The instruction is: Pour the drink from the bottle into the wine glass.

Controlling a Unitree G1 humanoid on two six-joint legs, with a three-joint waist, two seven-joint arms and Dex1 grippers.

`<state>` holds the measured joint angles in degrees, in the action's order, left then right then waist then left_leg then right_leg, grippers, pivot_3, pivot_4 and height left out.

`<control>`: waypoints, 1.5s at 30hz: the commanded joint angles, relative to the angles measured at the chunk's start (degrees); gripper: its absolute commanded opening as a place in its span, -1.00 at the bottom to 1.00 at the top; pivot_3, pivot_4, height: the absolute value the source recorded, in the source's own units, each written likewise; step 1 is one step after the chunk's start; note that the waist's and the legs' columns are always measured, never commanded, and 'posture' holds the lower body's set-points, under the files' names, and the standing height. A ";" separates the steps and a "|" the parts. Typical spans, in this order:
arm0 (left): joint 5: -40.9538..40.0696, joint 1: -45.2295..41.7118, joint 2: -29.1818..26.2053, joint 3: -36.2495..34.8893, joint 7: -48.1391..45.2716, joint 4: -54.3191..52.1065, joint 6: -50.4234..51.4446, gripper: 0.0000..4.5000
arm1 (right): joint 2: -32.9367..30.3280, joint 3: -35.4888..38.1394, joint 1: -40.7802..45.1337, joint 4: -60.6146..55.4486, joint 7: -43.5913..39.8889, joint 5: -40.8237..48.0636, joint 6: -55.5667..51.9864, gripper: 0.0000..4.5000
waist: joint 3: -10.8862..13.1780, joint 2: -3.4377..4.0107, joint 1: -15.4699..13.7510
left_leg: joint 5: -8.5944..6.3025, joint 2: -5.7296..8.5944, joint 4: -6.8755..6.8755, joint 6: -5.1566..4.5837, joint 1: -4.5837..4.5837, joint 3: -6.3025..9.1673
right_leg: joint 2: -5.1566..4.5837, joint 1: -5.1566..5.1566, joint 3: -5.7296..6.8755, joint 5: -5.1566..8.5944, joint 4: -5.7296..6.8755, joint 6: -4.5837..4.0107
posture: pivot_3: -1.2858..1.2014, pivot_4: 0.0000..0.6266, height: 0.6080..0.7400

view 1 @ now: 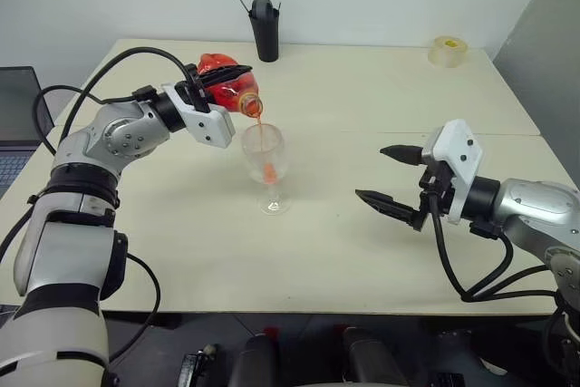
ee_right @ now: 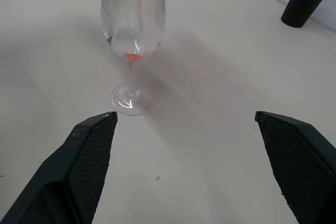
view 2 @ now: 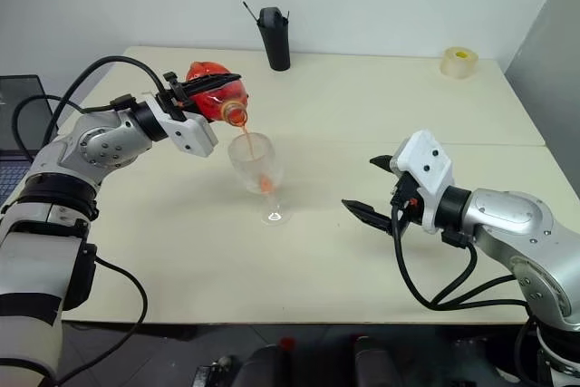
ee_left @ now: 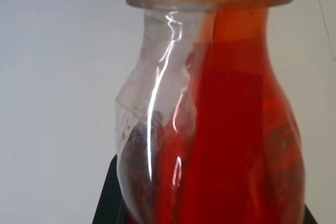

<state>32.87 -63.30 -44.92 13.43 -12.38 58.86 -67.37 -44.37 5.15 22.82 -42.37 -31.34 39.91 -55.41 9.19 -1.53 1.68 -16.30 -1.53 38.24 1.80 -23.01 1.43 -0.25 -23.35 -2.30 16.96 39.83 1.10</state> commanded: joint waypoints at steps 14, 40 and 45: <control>5.76 -5.84 -3.62 2.43 8.38 1.25 -1.25 -0.50 | 0.65 -0.79 0.73 -0.09 0.01 -0.84 3.17 1.00 | 0.00 0.00 0.02 | 0.00 0.01 0.02 0.00 0.00 -0.01 | 0.00 0.00 -0.01 0.00 0.03 0.00 | 0.03 -0.52 1.00; 12.04 -8.39 -5.82 6.66 17.99 3.05 0.17 -0.50 | 0.41 -2.51 1.14 1.34 -0.92 -2.30 4.94 1.00 | 0.00 0.00 0.01 | 0.00 0.01 0.06 0.01 0.00 -0.06 | -0.01 -0.01 0.00 0.00 0.05 0.00 | 0.03 -0.52 1.00; 11.98 -8.62 -5.88 6.90 18.44 3.41 0.12 -0.50 | 0.92 -3.03 1.25 1.40 -1.11 -2.83 5.24 1.00 | 0.00 0.00 0.01 | 0.01 0.01 0.07 0.01 0.00 -0.07 | -0.01 -0.01 0.00 0.00 0.06 0.00 | 0.03 -0.52 1.00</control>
<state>45.35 -69.44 -49.40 20.90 4.49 62.71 -67.20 -43.72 1.50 23.14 -40.11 -32.29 37.20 -51.55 9.19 -1.53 1.69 -16.29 -1.52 38.32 1.81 -23.01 1.37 -0.26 -23.35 -2.31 16.96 39.88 1.10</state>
